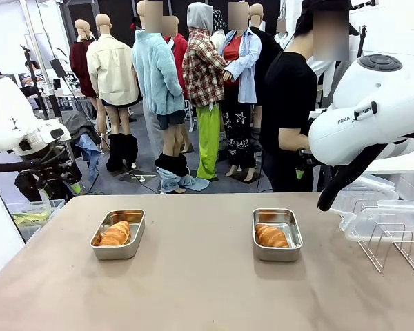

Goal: Place the bread in airtight containers.
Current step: Pick up one Airtight Container lid and hand it to the human.

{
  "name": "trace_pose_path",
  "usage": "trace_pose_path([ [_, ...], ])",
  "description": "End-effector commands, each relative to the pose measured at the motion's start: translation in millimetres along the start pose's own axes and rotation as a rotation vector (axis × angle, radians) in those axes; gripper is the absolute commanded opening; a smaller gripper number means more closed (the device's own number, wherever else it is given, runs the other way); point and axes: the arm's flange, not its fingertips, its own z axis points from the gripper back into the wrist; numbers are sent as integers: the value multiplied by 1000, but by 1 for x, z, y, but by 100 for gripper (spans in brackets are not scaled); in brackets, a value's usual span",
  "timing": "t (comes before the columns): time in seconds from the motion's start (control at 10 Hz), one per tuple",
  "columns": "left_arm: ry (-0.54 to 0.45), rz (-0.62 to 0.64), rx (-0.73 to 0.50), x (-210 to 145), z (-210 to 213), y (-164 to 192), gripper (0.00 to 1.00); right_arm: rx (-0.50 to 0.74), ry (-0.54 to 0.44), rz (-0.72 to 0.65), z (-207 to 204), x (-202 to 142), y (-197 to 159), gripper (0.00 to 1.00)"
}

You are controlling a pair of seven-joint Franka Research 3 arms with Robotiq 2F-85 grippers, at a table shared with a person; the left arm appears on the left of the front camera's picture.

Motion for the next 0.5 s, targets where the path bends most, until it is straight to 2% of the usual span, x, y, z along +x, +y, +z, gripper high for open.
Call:
trace_pose_path([
  [0.0,-3,0,2,-1,2,0,88,0,3,-17,-1,-1,1,100],
  [0.4,-3,0,2,-1,2,0,88,0,3,-17,-1,-1,1,100],
])
